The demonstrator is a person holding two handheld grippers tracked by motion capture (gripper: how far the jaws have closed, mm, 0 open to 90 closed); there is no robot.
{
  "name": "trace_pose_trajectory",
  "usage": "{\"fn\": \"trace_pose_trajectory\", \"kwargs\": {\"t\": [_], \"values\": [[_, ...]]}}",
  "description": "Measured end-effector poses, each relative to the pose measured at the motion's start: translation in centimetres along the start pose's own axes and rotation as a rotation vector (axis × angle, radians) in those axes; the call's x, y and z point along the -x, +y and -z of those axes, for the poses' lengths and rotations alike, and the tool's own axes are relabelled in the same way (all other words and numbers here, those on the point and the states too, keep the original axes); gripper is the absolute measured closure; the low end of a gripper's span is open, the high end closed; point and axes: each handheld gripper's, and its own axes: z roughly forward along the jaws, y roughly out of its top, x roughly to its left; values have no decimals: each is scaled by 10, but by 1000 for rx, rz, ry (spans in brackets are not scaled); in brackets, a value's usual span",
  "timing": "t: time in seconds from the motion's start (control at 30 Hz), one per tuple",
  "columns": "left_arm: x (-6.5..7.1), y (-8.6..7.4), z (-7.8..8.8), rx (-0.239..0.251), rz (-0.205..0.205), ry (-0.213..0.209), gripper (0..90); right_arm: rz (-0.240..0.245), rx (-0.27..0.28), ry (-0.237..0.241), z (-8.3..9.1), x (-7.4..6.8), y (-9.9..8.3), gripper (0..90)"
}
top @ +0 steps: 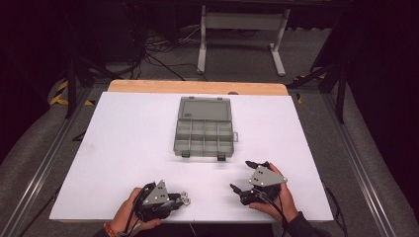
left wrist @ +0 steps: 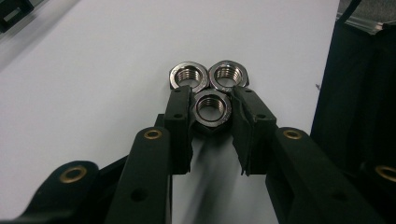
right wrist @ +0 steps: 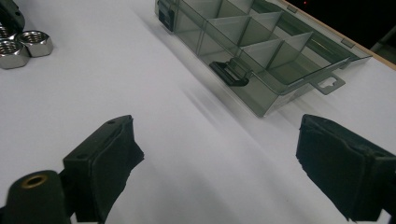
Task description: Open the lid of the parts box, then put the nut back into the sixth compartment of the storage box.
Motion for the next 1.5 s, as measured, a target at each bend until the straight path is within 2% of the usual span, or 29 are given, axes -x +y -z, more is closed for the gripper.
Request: {"fn": "trace_pose_trajectory", "kwargs": {"t": [0.2,0.33,0.5,0.97,1.5], "values": [[0,-1,0,4,-5,-2,698,-1,4,0,1,1,0,125],[1,-1,2,7,-13,10,698,-3,4,-1,1,1,0,125],[-2,0,10,44,-19,19,698,-4,12,-8,3,2,0,125],[-3,4,20,67,-51,58,698,-6,26,-22,7,3,-1,125],[-7,10,28,104,-59,91,698,-1,42,-34,11,4,-1,123]]}}
